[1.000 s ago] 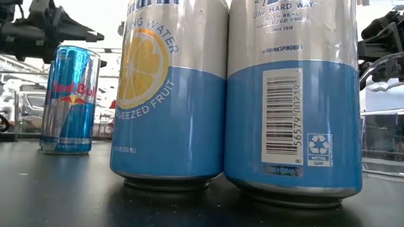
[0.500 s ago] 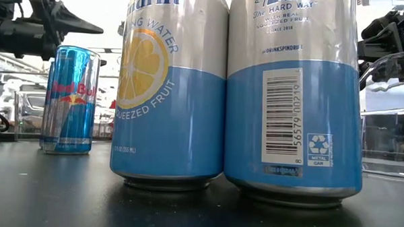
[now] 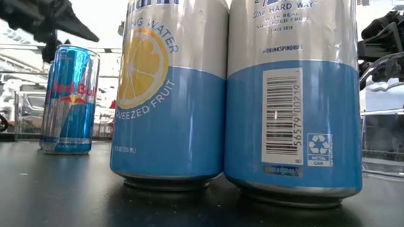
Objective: Sort soda cans
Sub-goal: Move the top left blue soda can to the bottom center
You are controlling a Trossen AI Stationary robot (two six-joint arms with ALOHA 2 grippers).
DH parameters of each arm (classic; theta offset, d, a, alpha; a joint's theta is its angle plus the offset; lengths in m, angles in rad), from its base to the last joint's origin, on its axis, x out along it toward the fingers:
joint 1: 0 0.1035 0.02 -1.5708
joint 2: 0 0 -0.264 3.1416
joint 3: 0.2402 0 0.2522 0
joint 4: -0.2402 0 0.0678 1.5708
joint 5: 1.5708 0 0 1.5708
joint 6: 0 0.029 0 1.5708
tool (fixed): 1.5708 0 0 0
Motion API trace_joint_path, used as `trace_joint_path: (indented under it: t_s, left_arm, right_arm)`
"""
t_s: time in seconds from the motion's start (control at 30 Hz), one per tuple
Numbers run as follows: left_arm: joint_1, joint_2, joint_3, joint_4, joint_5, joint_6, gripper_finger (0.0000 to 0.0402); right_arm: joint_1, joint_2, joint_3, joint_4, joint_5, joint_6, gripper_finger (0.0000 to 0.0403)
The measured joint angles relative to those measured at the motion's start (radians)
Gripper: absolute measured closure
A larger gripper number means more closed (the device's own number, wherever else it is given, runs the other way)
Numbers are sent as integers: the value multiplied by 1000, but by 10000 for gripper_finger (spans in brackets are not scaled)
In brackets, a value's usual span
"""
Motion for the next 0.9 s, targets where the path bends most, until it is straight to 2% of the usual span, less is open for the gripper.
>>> trace_joint_path:
  t_s: [0.13,0.27,0.37,0.47,0.6,0.77,0.9]
  left_arm:
    - [13,170,165,-89,0,9,45]
    - [16,353,336,-297,41,43,45]
    - [16,474,454,-480,40,-38,45]
    - [13,557,536,-586,40,-119,45]
    - [-24,617,588,-585,55,-236,45]
    - [-115,673,599,-476,83,-387,45]
    - [-168,741,599,-385,62,-488,45]
  right_arm:
    - [0,0,0,0,0,0,64]
    - [0,0,0,0,0,0,64]
    - [0,0,0,0,0,0,64]
    - [0,0,0,0,0,0,64]
    - [0,0,0,0,0,0,64]
    - [0,0,0,0,0,0,64]
    - [0,0,0,0,0,0,64]
